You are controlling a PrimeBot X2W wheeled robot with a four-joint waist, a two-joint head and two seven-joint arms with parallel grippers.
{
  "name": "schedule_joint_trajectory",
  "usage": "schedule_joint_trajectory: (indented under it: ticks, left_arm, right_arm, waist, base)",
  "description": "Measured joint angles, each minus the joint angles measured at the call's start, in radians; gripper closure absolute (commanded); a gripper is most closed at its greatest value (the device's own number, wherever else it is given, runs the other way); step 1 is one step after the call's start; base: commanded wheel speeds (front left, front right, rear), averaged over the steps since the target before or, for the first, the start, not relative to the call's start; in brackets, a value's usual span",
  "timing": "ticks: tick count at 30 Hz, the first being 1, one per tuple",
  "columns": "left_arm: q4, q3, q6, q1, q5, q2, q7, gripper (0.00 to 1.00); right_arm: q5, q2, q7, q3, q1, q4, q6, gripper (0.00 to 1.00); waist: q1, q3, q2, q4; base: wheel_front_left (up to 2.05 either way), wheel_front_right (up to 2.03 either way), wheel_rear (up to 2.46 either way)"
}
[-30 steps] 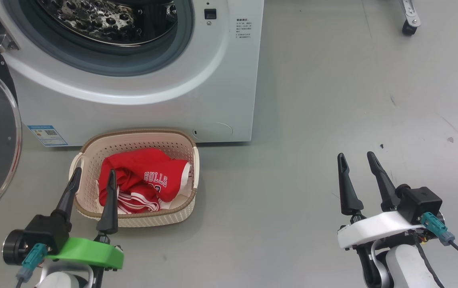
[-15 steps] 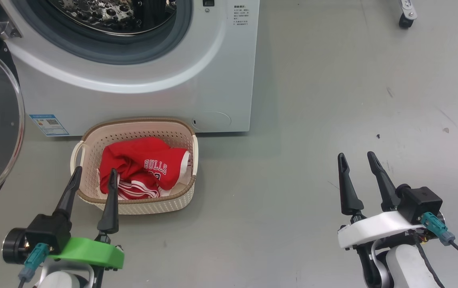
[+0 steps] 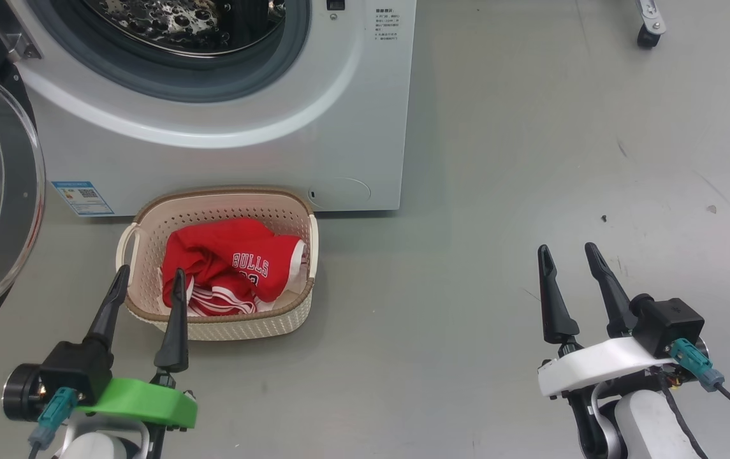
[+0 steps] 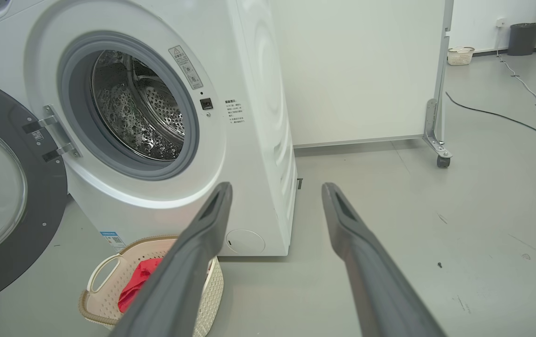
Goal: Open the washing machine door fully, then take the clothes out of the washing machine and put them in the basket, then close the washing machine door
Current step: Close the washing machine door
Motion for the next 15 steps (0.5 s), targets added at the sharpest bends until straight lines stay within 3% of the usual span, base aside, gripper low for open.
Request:
schedule_joint_trajectory:
  ticks: [15]
  left_arm:
    - [0.001,-0.003,0.007,0.000,0.003,0.000,0.000,0.00]
  right_arm:
    - [0.000,0.000,0.000,0.001,0.000,0.002,0.000,0.00]
  waist:
    - [0.0000,0.000,0.0000,0.000]
  base:
    - [0.00,0.00,0.00]
